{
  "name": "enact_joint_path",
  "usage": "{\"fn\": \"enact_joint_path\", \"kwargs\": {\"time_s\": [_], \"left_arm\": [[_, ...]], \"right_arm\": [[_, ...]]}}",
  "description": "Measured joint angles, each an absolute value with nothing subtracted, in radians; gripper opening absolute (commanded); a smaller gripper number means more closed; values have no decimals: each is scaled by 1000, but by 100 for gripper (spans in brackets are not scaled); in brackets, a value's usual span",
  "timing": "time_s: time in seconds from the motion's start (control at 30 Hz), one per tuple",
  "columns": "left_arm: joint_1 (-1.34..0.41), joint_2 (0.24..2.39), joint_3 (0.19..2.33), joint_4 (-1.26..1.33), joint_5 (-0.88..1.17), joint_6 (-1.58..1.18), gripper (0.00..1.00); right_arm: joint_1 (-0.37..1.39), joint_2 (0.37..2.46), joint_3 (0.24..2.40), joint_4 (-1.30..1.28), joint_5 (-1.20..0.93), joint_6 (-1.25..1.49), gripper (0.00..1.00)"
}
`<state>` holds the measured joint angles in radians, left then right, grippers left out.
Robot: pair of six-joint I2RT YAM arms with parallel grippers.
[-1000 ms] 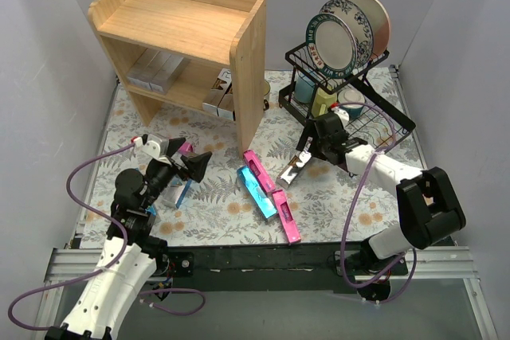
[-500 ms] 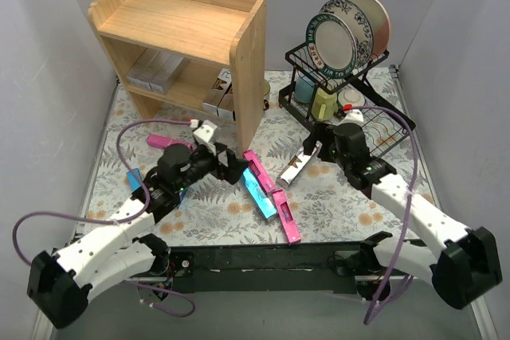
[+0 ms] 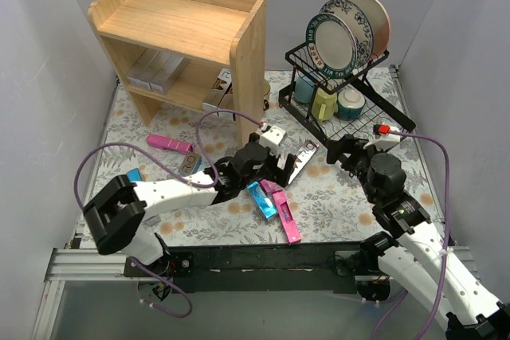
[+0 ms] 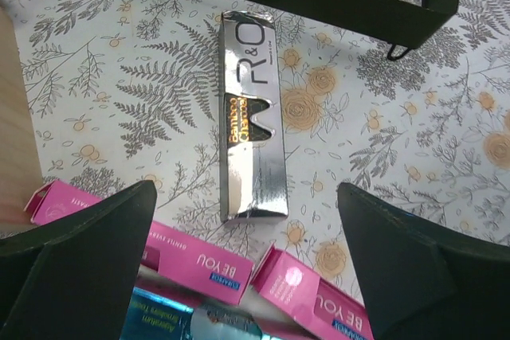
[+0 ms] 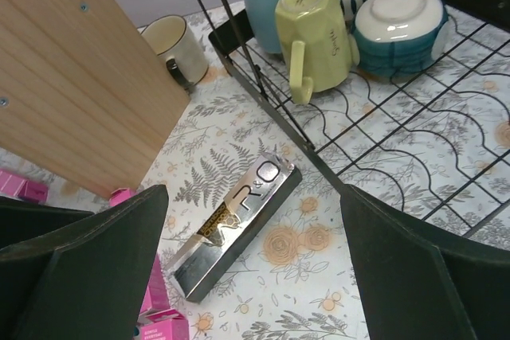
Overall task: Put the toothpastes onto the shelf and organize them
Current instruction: Pick up the toothpaste from the center of the board.
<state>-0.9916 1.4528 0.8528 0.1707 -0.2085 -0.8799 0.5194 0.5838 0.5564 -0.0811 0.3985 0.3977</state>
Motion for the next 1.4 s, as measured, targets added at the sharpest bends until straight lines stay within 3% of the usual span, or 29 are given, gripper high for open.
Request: {"fn": "enact_joint_path", "kwargs": {"time_s": [0.3, 0.77, 1.03, 1.17, 1.4], "left_arm": [[-1004, 1743, 1019, 210, -271, -879, 98], [-1095, 1882, 1046, 144, -460, -929, 94], [-1122, 1972, 1101, 147, -530, -963, 71], [-1131, 1973, 1102, 142, -542, -980, 51], [-1141, 1962, 1102, 105, -558, -1007, 39]], "right_arm": [[519, 453, 499, -110, 473, 361, 97], [519, 459, 492, -125, 495, 355, 97], [519, 460, 475, -127, 495, 350, 96], [519, 460, 475, -128, 496, 346, 96], [519, 454, 475, -128, 502, 340, 96]]}}
